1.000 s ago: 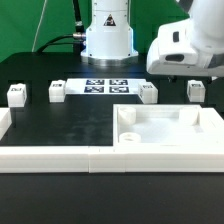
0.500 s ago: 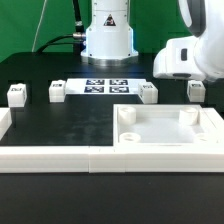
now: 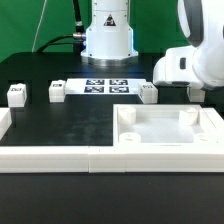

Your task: Assemble one leg

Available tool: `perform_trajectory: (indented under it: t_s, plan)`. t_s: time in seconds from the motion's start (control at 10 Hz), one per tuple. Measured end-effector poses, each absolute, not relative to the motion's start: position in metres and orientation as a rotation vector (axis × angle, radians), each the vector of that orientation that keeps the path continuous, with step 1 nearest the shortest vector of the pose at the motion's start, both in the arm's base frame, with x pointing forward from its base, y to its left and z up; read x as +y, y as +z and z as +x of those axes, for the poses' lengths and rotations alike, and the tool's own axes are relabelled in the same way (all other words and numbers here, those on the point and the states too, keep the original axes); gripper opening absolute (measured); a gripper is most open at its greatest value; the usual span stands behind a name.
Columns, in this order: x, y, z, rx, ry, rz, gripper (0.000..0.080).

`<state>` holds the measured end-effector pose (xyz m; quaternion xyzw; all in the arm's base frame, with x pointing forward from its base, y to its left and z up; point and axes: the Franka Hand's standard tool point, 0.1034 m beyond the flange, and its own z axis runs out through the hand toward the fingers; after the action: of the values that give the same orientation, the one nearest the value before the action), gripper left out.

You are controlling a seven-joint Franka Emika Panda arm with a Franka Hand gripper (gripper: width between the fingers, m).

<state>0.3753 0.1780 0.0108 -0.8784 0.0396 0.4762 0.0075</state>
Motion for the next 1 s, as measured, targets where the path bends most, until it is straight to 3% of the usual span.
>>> perform_trajectory:
  t_s: [0.4,0.5,0.6,0.7,1.0]
  plan:
    - [0.1793,0.0093,0.3741,0.120,1.489,-2.748,0.0607]
    - [0.1793,0.0093,0.3741,0.120,1.489,-2.748,0.0414]
    - [0.1793,0.0093,0.3741,0.120,1.490,-2.748,0.0414]
    - [0.1793,0.0093,0.3741,0.119,1.490,-2.748,0.0287]
    - [0.1793,0.0093,0.3741,0.119,1.490,-2.748,0.0287]
